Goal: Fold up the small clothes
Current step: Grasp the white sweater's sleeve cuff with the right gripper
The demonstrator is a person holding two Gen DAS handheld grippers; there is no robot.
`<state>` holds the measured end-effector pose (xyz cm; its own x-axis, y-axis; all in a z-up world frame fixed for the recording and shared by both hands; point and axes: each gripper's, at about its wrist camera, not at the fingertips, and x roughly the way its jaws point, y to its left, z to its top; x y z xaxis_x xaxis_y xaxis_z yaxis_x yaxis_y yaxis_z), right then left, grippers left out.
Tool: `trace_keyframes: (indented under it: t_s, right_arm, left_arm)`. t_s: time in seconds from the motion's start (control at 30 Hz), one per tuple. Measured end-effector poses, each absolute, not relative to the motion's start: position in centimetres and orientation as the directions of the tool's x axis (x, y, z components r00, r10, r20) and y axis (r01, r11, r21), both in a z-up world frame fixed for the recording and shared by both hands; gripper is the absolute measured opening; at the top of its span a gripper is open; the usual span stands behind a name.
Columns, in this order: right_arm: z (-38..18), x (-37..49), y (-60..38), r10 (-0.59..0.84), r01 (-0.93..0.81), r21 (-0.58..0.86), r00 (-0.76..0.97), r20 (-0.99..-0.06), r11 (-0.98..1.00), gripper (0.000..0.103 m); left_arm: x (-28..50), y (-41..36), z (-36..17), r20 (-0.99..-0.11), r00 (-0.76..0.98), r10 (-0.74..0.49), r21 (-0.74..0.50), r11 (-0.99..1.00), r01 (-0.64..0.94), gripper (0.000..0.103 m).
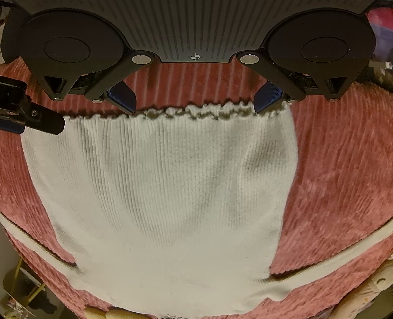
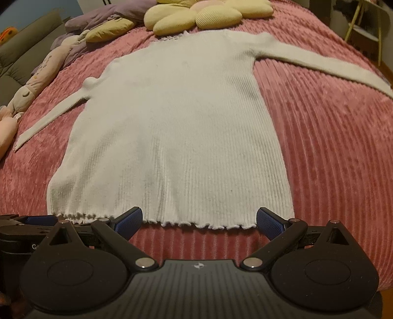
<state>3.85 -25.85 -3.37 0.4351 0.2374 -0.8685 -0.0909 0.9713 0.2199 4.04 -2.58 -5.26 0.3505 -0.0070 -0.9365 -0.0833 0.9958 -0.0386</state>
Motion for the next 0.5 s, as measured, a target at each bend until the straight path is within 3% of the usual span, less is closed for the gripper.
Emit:
trace_keyframes:
  t_s: [0.13, 0.23, 0.37, 0.5]
  right_arm:
    - [-4.4, 4.9, -27.7, 0.302, -0.059, 0.307, 0.431, -0.85, 0.95, 0.099]
    - [-4.6, 6.3, -31.3, 0.31, 0.01, 0.37, 0.523, -0.794, 0.929, 0.099]
    - [-4.2, 9.1, -39.2, 0.236, 0.088, 0.432, 0.73, -0.641, 0.898, 0.099]
    - [-4.4, 14.0, -49.8, 0.063, 0.339, 0.503, 0.779, -0.624, 0.795, 0.099]
  left_arm:
    - [5.4, -2.4, -5.0, -0.928, 0.372, -0.007, -0.041, 0.996, -0.082, 0.103]
    - [7.2, -1.9, -4.2, -0.912, 0.409, -0.012, -0.049, 0.996, -0.08, 0.103]
    - [10.2, -1.0, -3.2, -0.875, 0.484, 0.011, -0.039, 0.995, -0.093, 0.103]
    - [13.2, -0.8, -3.0, -0.84, 0.541, 0.036, -0.044, 0.99, -0.135, 0.103]
